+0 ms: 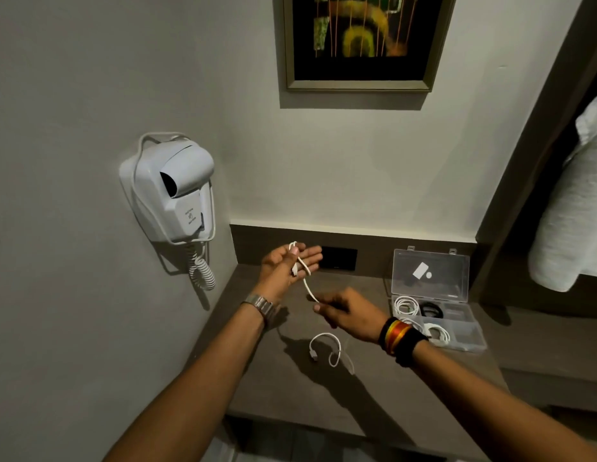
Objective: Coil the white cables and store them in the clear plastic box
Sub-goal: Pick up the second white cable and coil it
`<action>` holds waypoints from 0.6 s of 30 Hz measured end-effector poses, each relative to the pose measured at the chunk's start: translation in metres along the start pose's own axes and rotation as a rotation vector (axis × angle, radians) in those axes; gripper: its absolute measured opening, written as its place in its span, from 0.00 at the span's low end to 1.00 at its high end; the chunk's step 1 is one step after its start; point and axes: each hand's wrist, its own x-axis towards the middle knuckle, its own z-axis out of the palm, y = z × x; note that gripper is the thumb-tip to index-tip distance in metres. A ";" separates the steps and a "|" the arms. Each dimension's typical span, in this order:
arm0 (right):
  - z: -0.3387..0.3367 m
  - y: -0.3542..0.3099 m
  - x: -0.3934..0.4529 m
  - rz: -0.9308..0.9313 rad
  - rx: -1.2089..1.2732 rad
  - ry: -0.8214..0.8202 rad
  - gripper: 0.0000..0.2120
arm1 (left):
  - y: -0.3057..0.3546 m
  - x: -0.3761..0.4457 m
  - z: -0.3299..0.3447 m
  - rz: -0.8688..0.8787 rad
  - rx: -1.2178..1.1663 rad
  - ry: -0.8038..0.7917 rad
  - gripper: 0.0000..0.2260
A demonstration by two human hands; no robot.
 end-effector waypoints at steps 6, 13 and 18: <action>-0.052 -0.032 0.006 -0.130 -0.351 0.177 0.13 | -0.013 -0.007 -0.013 0.239 0.913 -0.056 0.09; -0.090 -0.028 0.031 -0.118 0.097 0.378 0.07 | 0.006 -0.021 0.011 0.015 0.417 -0.218 0.15; -0.050 -0.006 0.036 -0.036 0.299 0.298 0.14 | 0.017 -0.017 0.013 -0.046 0.050 -0.206 0.13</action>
